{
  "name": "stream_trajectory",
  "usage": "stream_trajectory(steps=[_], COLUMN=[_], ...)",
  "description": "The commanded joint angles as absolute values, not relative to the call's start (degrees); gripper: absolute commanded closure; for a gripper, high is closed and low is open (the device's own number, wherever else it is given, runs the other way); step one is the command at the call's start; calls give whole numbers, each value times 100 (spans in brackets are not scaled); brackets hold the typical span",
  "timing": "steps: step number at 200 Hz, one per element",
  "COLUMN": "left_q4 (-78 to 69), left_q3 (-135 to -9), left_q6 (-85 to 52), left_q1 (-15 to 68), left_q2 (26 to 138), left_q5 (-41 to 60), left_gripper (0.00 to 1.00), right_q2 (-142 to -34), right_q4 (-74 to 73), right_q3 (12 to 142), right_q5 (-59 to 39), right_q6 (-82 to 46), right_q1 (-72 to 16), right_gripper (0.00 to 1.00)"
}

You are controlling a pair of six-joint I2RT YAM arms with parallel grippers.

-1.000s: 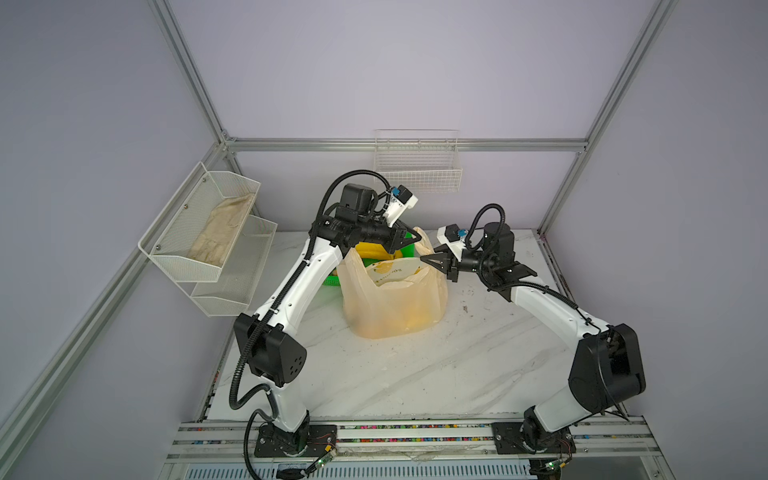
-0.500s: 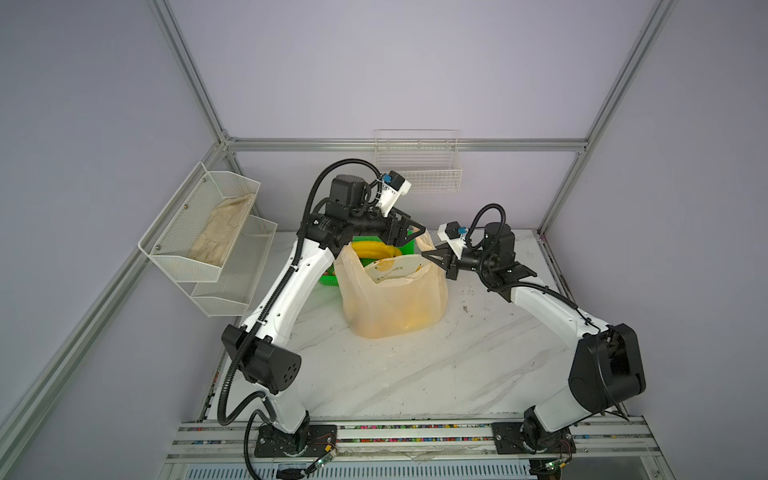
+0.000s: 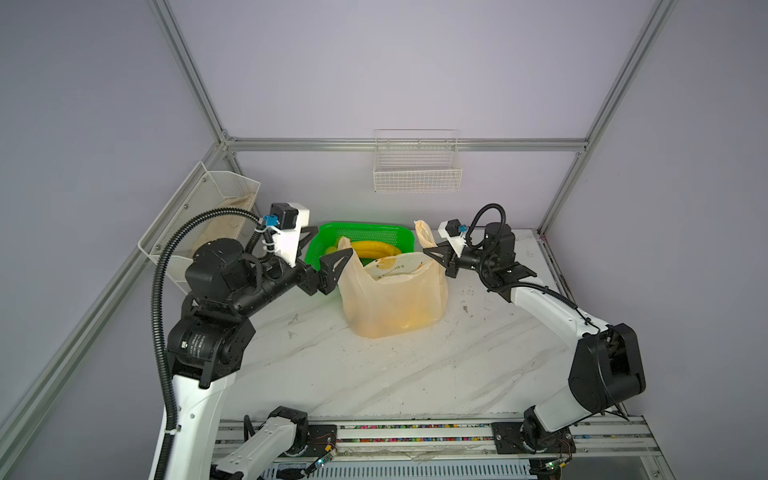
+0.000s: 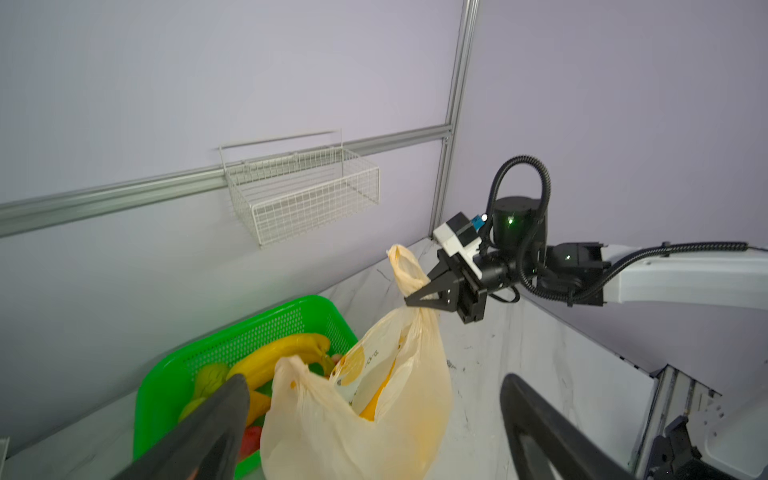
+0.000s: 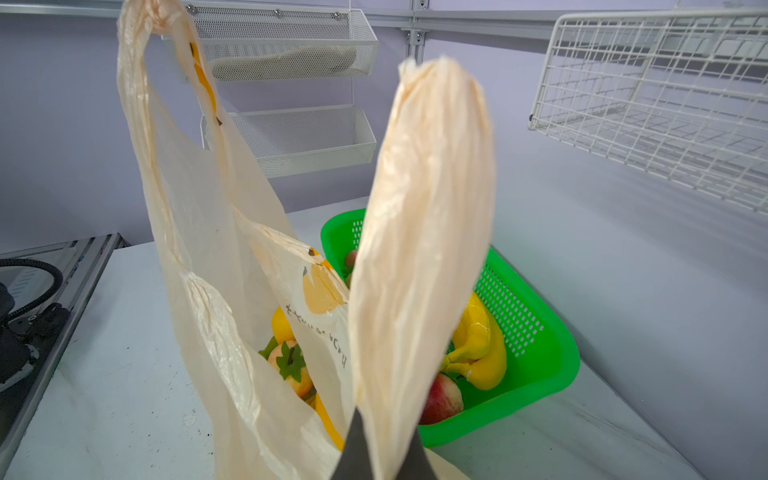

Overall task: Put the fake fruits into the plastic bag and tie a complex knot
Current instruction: 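Pull the left gripper's handle away then bring it back toward the right gripper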

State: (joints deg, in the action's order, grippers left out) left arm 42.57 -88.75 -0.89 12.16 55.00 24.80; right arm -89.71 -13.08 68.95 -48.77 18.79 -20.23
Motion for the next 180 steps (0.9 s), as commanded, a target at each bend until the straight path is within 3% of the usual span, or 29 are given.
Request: stream_trajectory(steps=[1,46,98,180], left_q4=[4597,4203,2948,1091], left_q3=[-8178,-7763,-7037,-6153], left_q6=[259,705,1150,1082], left_q1=[1009,588,273,-27], left_q2=[5624,5971,6094,6540], left_q5=[2208,2456,3795,4971], left_gripper=[2,0,0,0], right_q2=[-8920,-8913,-8955,-8992], right_q4=[-1493,-1450,-1420,-1415], right_q3=[6860,6875,6911,6912], right_q5=[-4913,-4936,-4947,-4939], right_q6=[1852,1837,1836,1850], right_q1=[-1995,-1995,-1997,-1995], right_gripper=[100,100,100,100])
